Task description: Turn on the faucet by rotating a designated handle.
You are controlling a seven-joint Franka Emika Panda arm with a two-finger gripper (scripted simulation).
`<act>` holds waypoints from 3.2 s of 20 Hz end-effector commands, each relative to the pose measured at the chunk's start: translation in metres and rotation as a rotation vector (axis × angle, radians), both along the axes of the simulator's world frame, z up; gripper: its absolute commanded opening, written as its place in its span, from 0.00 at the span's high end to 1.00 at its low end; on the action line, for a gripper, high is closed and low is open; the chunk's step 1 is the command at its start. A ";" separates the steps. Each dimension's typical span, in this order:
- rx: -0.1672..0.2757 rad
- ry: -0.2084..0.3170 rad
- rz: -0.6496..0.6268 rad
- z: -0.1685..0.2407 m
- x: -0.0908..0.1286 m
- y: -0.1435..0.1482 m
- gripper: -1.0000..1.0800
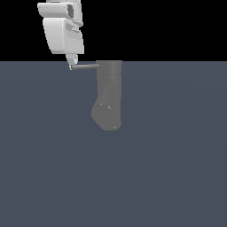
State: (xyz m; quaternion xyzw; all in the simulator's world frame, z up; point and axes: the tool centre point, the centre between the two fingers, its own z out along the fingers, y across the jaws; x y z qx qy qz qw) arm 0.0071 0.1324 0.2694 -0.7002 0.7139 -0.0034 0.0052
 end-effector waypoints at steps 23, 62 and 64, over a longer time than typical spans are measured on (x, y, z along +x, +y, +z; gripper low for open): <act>-0.002 0.011 -0.013 0.000 -0.060 -0.065 1.00; -0.001 0.012 0.020 0.000 -0.030 -0.177 1.00; -0.001 0.012 0.017 0.000 -0.026 -0.182 1.00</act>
